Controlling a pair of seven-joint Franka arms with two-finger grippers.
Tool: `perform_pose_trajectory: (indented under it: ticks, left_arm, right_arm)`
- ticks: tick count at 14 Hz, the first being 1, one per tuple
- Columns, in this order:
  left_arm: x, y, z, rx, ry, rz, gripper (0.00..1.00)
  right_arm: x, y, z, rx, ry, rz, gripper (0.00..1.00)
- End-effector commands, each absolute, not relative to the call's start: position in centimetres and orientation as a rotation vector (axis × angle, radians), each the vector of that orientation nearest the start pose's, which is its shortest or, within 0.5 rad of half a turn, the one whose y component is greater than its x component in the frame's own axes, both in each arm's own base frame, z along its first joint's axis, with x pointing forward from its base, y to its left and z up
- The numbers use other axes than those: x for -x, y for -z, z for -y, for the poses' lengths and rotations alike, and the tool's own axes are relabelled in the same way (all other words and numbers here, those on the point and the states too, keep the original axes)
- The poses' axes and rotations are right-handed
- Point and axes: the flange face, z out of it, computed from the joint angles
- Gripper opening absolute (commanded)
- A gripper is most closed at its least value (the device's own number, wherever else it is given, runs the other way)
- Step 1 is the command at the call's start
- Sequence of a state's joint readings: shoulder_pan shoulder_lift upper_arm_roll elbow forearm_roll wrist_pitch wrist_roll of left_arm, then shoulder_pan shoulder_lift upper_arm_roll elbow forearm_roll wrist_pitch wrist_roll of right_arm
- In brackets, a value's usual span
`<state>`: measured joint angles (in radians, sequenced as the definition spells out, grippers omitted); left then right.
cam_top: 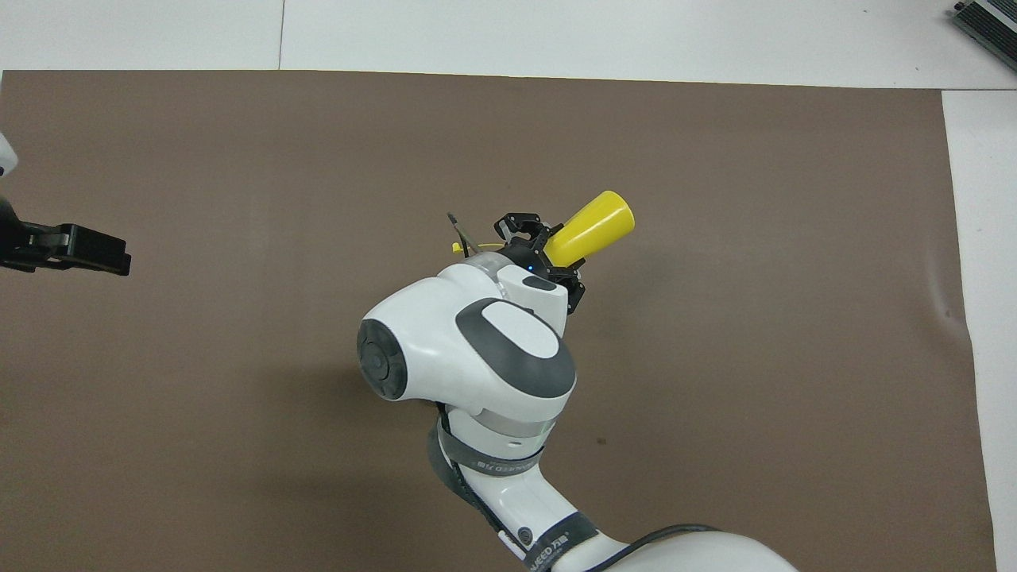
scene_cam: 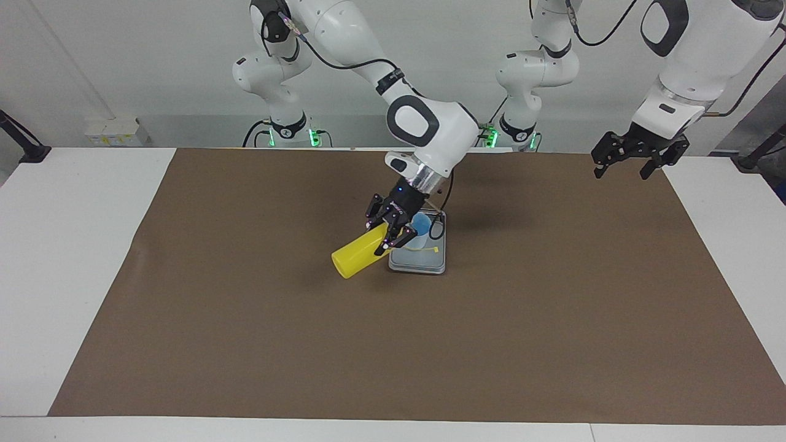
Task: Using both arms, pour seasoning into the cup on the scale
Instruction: 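Turn the bottle upright and lower it beside the scale with the right gripper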
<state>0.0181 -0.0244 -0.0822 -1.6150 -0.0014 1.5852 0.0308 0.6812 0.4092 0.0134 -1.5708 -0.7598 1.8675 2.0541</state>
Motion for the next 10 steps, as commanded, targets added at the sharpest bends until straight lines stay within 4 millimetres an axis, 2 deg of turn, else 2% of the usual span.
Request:
perform_pose_trajectory:
  ticks: [1, 6, 8, 10]
  left_arm:
    - [-53.8, -62.0, 3.4, 3.146, -0.012, -0.147, 1.00]
    - [-53.8, -62.0, 3.4, 3.146, -0.012, -0.147, 1.00]
    - [-53.8, -62.0, 3.4, 3.146, -0.012, -0.147, 1.00]
    - [-53.8, -62.0, 3.4, 3.146, -0.012, -0.144, 1.00]
  right_arm:
    - [-55.1, -44.9, -34.4, 2.686, 0.894, -1.712, 0.00]
    - [-55.4, -47.5, -29.7, 2.617, 0.376, -1.843, 0.00]
    - [-54.7, -47.2, -28.5, 2.635, 0.250, -1.822, 0.00]
    - [-54.9, -46.8, -26.2, 2.603, 0.046, -1.849, 0.00]
